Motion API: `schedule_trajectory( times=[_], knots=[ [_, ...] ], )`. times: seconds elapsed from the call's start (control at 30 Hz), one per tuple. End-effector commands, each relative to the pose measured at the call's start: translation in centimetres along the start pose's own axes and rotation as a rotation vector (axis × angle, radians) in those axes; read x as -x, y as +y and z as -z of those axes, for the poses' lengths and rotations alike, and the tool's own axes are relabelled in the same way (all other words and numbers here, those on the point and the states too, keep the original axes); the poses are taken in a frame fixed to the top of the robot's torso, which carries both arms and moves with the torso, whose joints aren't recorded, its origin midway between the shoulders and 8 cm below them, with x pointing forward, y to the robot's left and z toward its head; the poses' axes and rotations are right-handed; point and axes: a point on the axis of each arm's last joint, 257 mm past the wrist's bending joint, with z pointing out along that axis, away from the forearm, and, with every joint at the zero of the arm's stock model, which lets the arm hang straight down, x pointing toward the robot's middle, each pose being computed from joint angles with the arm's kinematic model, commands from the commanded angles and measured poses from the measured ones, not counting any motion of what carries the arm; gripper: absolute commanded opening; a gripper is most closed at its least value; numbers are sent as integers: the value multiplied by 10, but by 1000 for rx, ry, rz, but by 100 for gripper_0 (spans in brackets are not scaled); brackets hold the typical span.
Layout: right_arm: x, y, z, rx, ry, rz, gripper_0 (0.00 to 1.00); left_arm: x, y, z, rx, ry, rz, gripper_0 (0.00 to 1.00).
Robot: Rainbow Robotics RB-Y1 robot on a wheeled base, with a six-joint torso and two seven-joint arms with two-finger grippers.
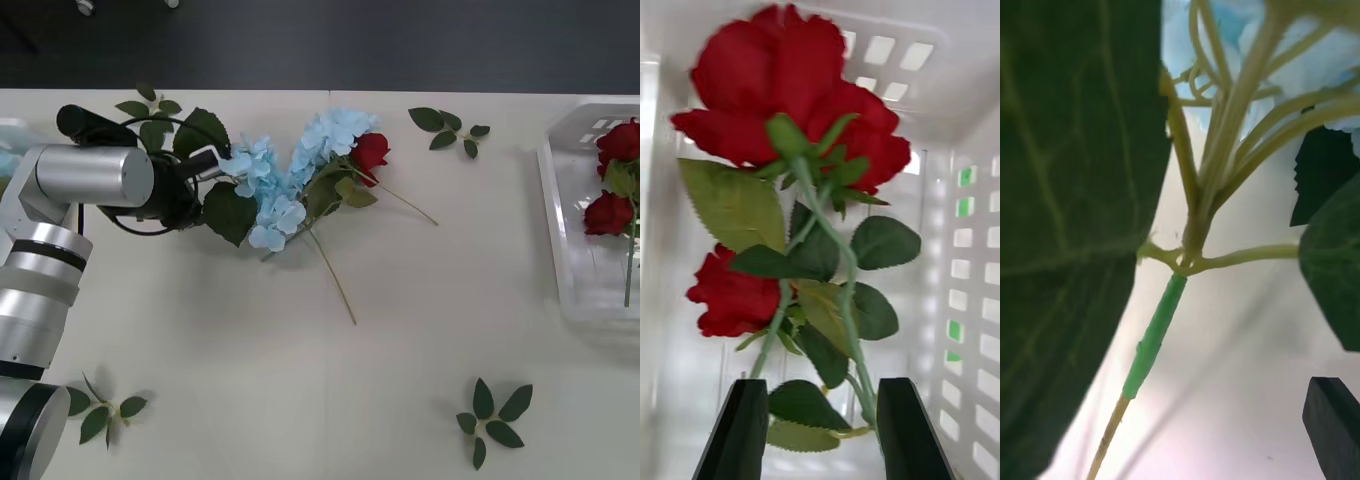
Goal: Put the red flowers into the right box and the blue flowers into the left box
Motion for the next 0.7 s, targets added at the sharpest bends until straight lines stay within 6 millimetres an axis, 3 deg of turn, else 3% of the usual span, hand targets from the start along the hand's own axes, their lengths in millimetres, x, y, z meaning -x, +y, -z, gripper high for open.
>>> schedule_trajectory(
  times=[0.03,0.1,0.17,0.2,0.3,0.47,0.57,0.7],
  knots=[
    [46,22,26,20,-94,26,42,21,13,6,30,-32,-74,100],
    [58,40,35,41,-120,66,42,22,12,5,29,-33,-73,99],
    [64,53,42,55,-133,90,42,22,12,5,29,-33,-73,60],
    [68,62,48,64,-143,115,42,22,12,5,27,-33,-70,29],
    [81,89,60,93,-188,178,42,23,12,5,28,-37,-71,1],
    [91,142,69,169,-241,250,42,23,11,5,25,-39,-69,0],
    [97,185,72,205,-272,340,42,24,11,5,25,-40,-69,0],
    [102,236,62,231,-284,440,42,27,10,6,21,-51,-61,0]
  ],
)
